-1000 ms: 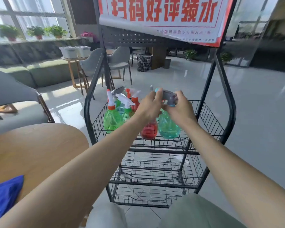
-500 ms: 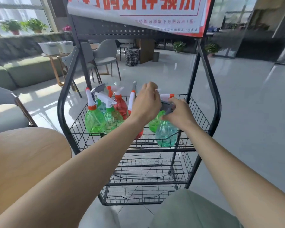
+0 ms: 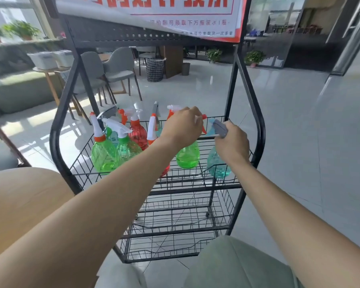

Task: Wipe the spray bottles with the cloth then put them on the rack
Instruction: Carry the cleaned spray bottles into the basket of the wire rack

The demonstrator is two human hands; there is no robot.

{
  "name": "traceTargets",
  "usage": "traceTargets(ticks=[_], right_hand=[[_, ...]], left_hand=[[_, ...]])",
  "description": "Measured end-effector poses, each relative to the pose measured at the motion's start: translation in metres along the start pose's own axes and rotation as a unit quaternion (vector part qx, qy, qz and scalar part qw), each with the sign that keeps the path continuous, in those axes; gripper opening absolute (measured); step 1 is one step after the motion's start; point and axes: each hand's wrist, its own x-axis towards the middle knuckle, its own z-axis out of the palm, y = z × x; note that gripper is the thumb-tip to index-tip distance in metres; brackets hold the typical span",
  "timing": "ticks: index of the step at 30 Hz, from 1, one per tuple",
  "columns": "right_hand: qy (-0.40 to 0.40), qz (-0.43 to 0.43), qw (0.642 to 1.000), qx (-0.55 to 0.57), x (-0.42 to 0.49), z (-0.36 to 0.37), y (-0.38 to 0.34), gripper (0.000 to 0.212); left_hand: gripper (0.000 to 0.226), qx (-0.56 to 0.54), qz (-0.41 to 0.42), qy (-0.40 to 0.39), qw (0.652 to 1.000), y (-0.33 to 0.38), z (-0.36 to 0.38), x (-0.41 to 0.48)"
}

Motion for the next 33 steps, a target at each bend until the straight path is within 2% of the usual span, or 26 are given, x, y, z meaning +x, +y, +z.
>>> traceTargets(ticks=[4, 8, 11, 13, 17, 26, 28, 30, 33], right_hand=[[0.019, 0.003, 0.999, 0.043, 0.016, 0.006, 0.01, 0.009], [-0.001, 0.026, 0.998, 0.056, 0.034, 0.021, 0.003, 0.021], [-0.03, 0.037, 0.996, 0.069, 0.046, 0.037, -0.008, 0.02], [-0.039, 0.045, 0.996, 0.069, 0.052, 0.045, -0.011, 0.015], [-0.022, 0.06, 0.993, 0.1, 0.067, 0.055, -0.009, 0.021], [-0.071, 0.071, 0.987, 0.123, 0.077, 0.065, -0.014, 0.029], [-0.063, 0.058, 0.989, 0.122, 0.075, 0.062, -0.011, 0.036], [-0.035, 0.029, 0.991, 0.126, 0.07, 0.059, -0.011, 0.051], [-0.002, -0.025, 0.997, 0.077, 0.063, 0.06, -0.012, 0.054]], left_hand=[[0.028, 0.03, -0.003, -0.003, 1.0, -0.007, 0.001, 0.004], [0.022, 0.045, -0.007, 0.0, 0.999, -0.009, 0.001, 0.006], [0.022, 0.06, -0.005, -0.003, 0.998, -0.012, 0.0, 0.009], [0.026, 0.062, -0.007, -0.003, 0.998, -0.016, 0.0, 0.011], [0.033, 0.064, 0.004, -0.001, 0.998, -0.022, 0.0, 0.012], [0.024, 0.036, 0.006, 0.008, 0.999, -0.028, 0.001, 0.021], [0.023, 0.035, 0.006, 0.007, 0.999, -0.027, 0.0, 0.022], [0.021, 0.032, 0.006, 0.006, 0.999, -0.026, -0.001, 0.021], [0.022, 0.025, 0.005, 0.002, 1.0, -0.024, -0.003, 0.017]])
